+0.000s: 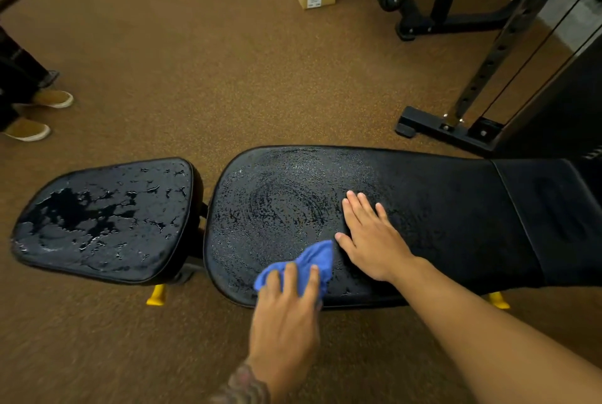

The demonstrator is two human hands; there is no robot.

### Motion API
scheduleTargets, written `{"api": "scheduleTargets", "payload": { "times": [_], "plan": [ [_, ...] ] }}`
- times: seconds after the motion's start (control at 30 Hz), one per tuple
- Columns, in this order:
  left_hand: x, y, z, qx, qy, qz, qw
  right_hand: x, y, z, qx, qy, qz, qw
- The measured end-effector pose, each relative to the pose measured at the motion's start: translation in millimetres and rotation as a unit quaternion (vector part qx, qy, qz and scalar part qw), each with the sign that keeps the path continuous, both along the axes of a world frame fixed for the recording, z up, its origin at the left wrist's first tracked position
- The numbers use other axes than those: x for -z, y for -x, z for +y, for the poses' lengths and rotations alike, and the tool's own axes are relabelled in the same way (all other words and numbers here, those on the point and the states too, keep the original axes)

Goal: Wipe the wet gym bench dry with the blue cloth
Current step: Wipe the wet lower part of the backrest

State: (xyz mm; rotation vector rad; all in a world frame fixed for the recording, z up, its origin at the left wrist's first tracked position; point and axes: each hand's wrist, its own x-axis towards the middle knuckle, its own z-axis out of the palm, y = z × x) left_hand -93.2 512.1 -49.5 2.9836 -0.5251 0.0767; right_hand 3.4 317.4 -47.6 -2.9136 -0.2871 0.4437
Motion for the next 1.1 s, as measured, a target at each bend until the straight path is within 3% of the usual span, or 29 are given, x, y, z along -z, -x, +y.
{"api": "scheduleTargets", "payload": {
  "times": [0.1, 0.23, 0.37, 0.6, 0.8, 0.97, 1.1],
  "plan": [
    [-1.9, -34.0, -22.6, -0.010, 0.011, -0.016, 1.000, 1.5, -0.4, 0.2, 0.000, 0.005, -0.005, 1.000],
    [-7.1, -96.1, 17.5, -0.100, -0.022, -0.010, 0.995, 2.5, 0.5, 0.7, 0.002, 0.006, -0.007, 1.000],
    [-7.3, -83.3, 68.7, -0.173, -0.040, -0.016, 0.984, 1.8, 1.1, -0.6, 0.000, -0.003, -0.006, 1.000],
    [7.3, 4.6, 18.2, -0.059, 0.029, -0.015, 0.998, 1.5, 2.0, -0.2, -0.001, 0.002, -0.020, 1.000],
    [18.5, -95.1, -7.3, 0.034, 0.049, -0.014, 0.998, 2.5, 2.3, 2.4, 0.004, 0.006, -0.037, 0.999],
    [13.6, -155.3, 50.2, -0.064, 0.030, 0.002, 0.998, 3.4, 3.6, 1.7, 0.006, -0.001, -0.032, 0.999],
    [11.2, -95.7, 67.7, -0.066, 0.052, -0.010, 0.996, 4.0, 3.1, -0.3, -0.001, -0.001, -0.029, 1.000]
  ]
}}
